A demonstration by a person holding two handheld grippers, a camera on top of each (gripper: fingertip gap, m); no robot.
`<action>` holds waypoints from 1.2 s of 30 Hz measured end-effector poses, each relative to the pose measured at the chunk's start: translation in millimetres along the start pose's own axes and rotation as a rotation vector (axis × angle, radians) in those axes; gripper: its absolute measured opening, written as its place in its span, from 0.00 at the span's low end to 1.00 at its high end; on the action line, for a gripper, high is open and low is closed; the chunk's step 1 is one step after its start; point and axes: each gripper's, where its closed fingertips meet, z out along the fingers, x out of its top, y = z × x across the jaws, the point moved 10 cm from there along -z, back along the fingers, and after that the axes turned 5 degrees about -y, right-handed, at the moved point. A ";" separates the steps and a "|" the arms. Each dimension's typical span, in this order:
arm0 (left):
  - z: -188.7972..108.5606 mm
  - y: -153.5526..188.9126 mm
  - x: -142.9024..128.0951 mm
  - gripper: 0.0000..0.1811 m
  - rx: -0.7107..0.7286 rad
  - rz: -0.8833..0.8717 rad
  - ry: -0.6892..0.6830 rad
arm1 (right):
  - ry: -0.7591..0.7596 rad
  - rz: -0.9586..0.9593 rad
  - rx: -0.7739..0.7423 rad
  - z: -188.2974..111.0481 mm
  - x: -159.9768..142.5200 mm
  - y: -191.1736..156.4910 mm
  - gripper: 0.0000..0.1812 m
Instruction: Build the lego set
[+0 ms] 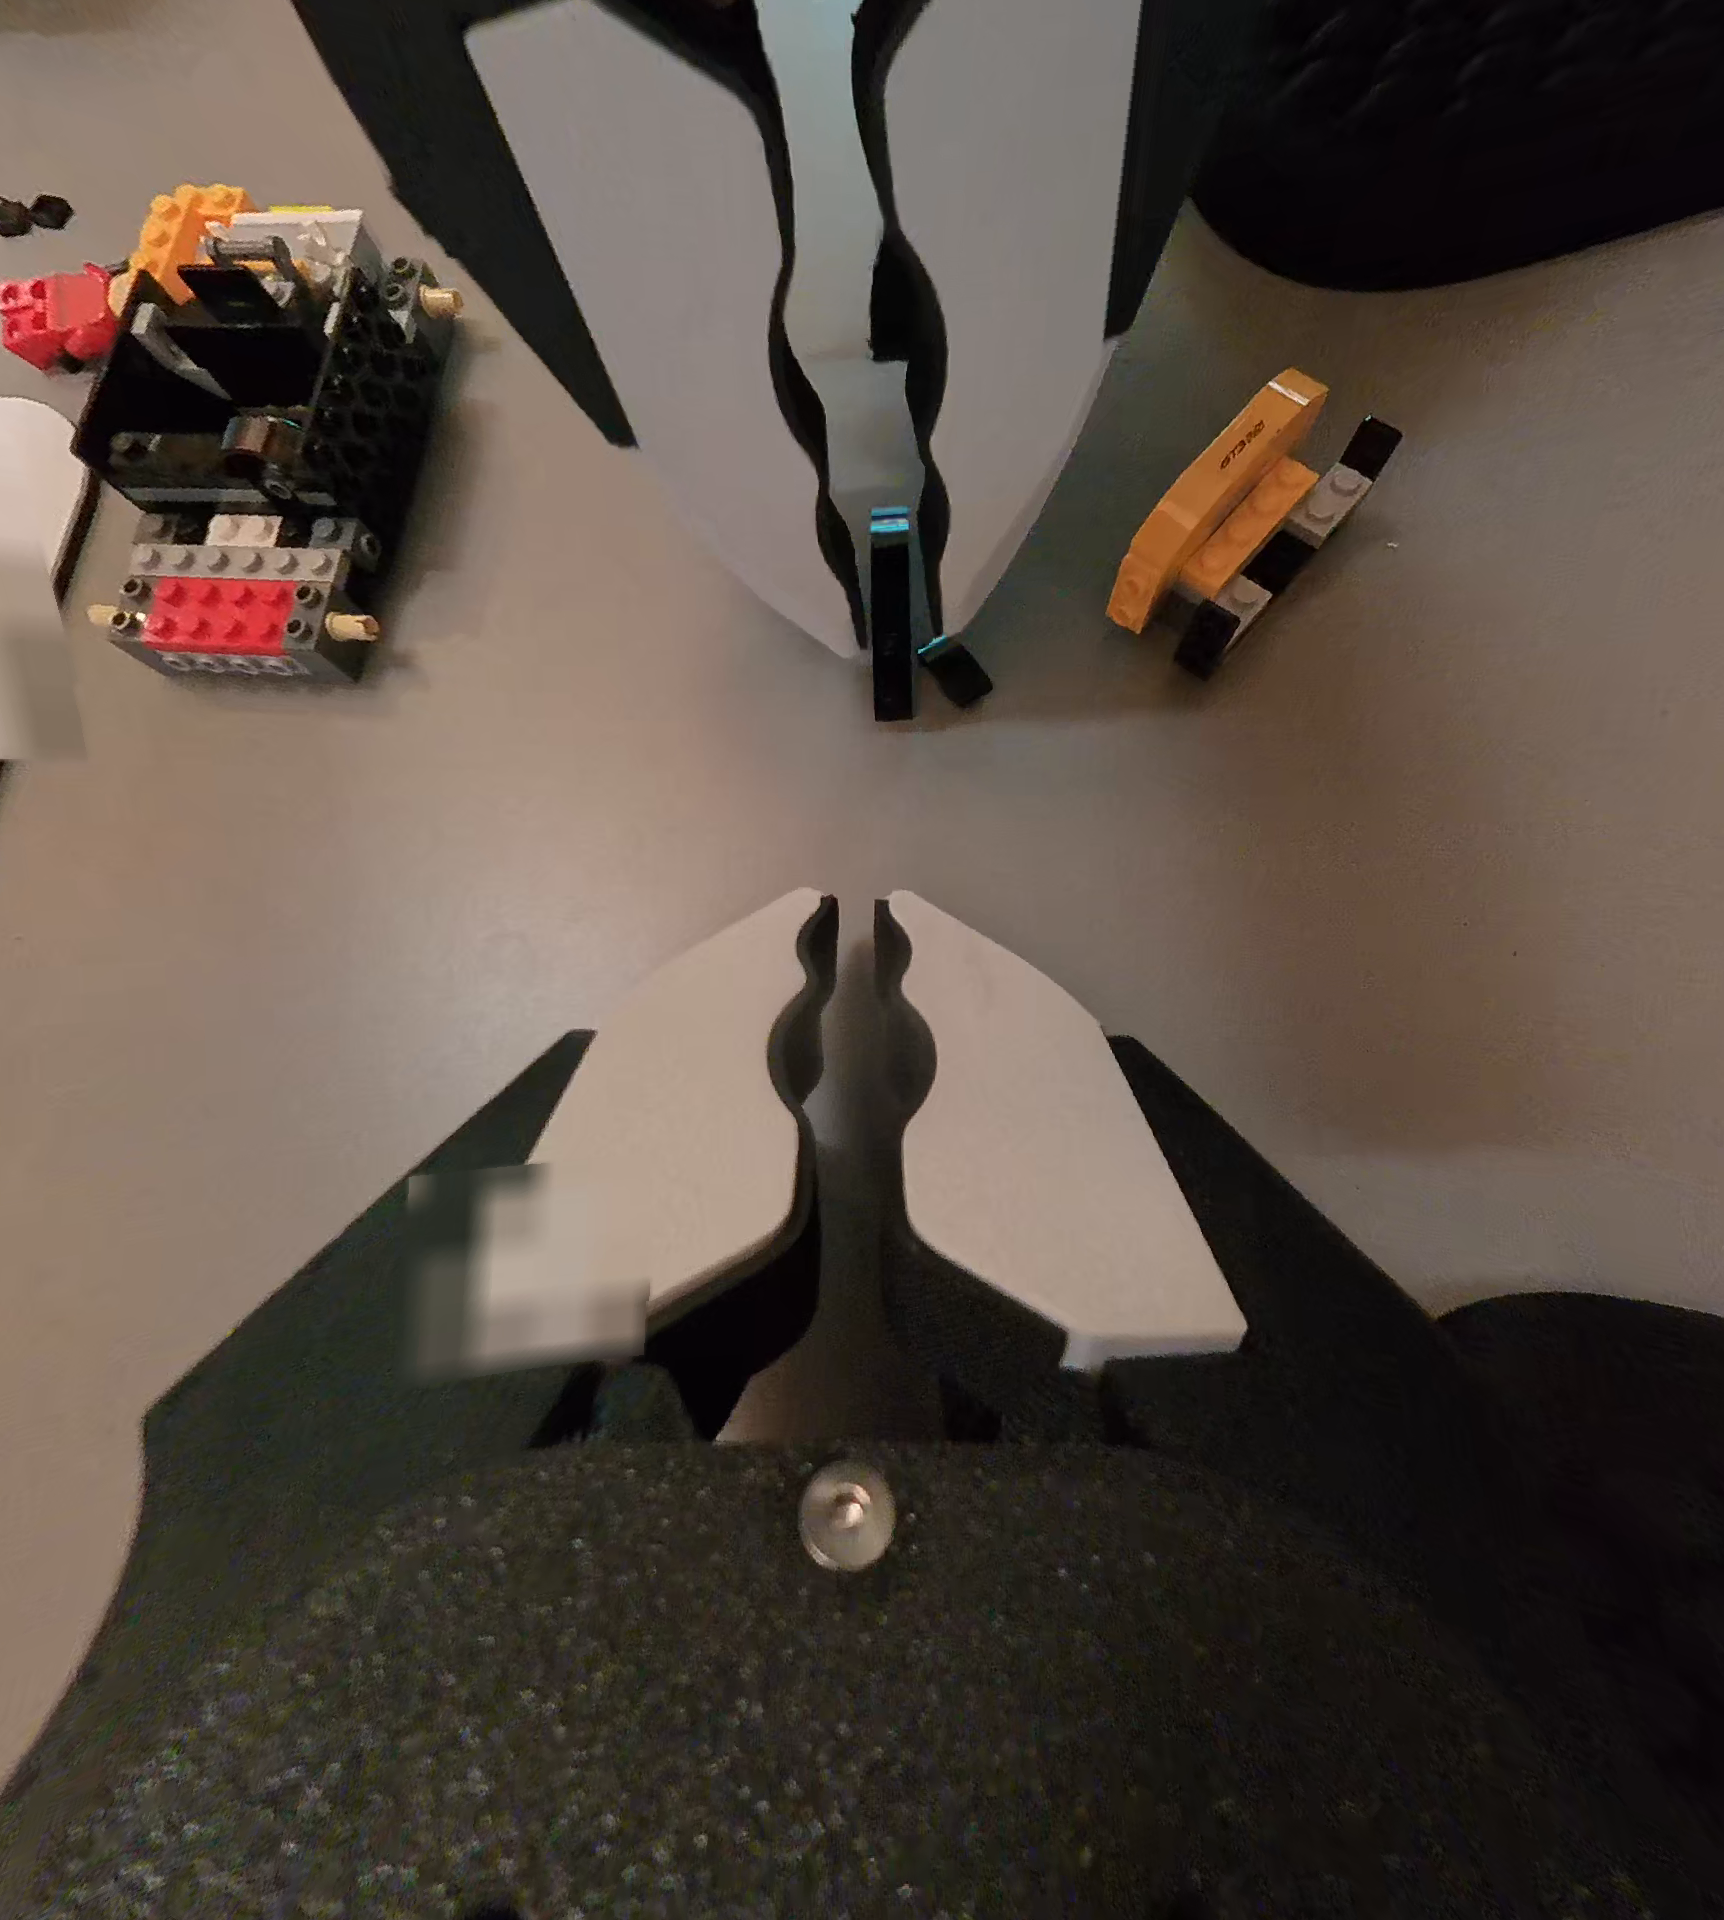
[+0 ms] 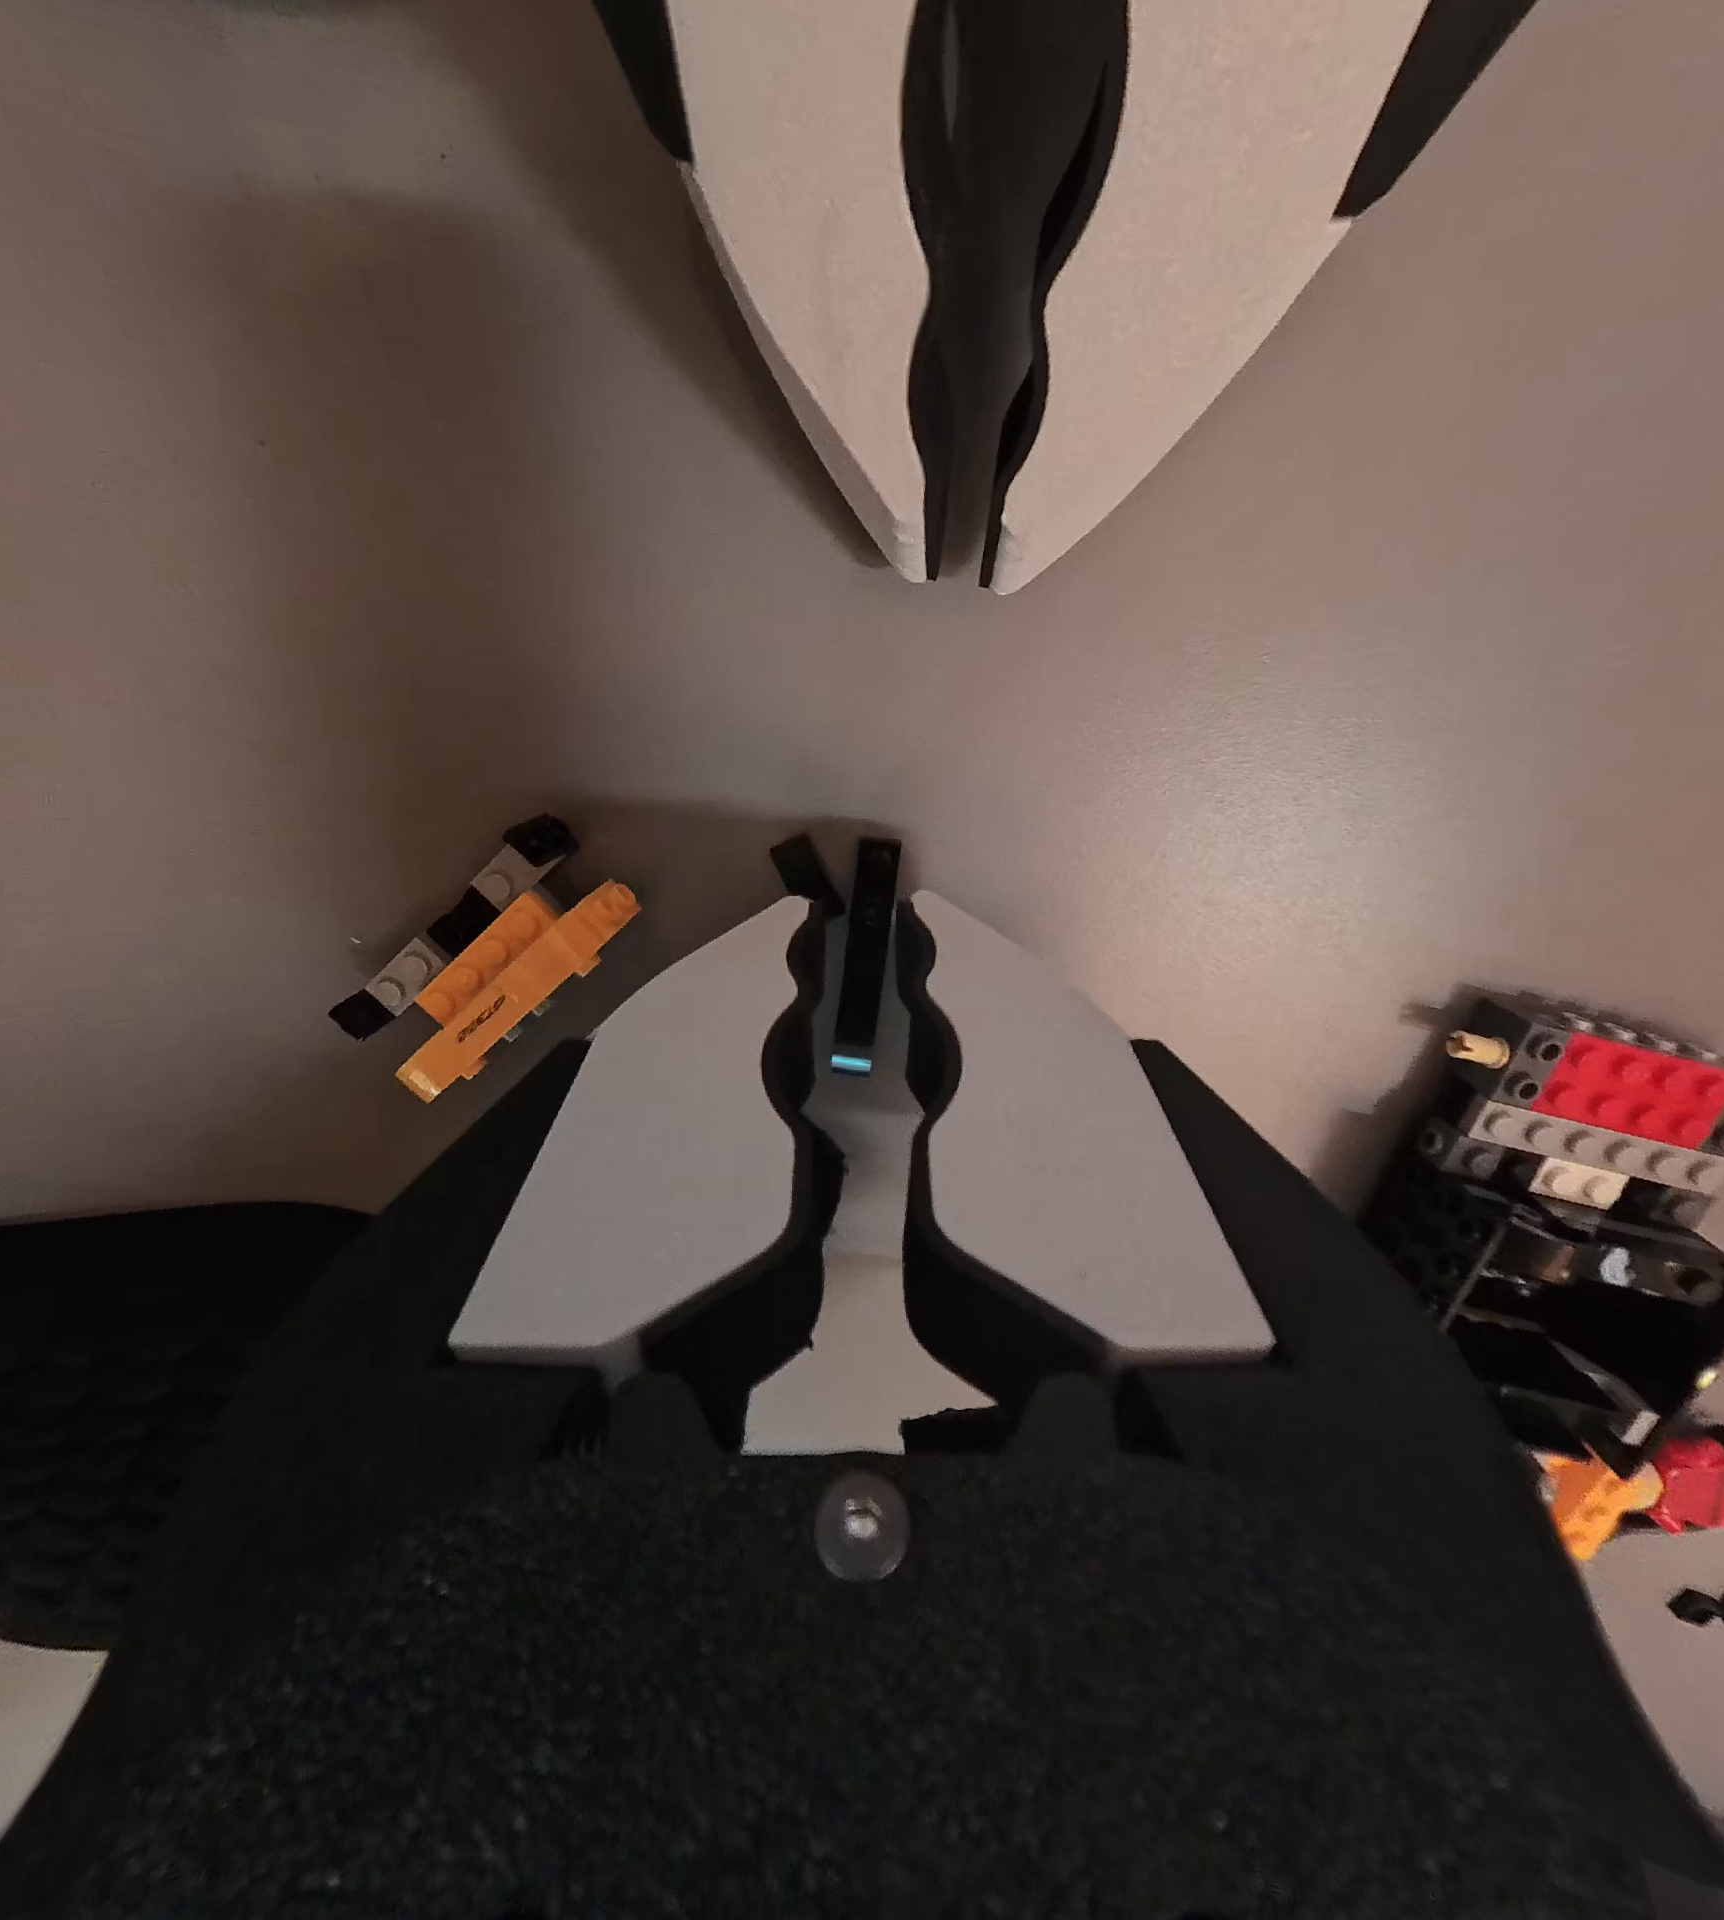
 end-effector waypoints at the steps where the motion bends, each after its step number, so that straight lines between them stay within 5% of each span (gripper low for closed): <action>1: 0.1 0.0 -0.1 0.03 -0.001 0.000 -0.001 | 0.015 -0.013 -0.002 -2.1 0.3 -1.6 0.07; 15: 0.8 0.2 -1.3 0.03 -0.014 0.001 -0.008 | -0.025 -0.196 0.003 11.1 5.4 -9.5 0.05; 36: -9.2 -0.5 -11.6 0.02 -0.084 0.022 -0.019 | -0.132 0.071 0.028 3.5 12.1 7.0 0.04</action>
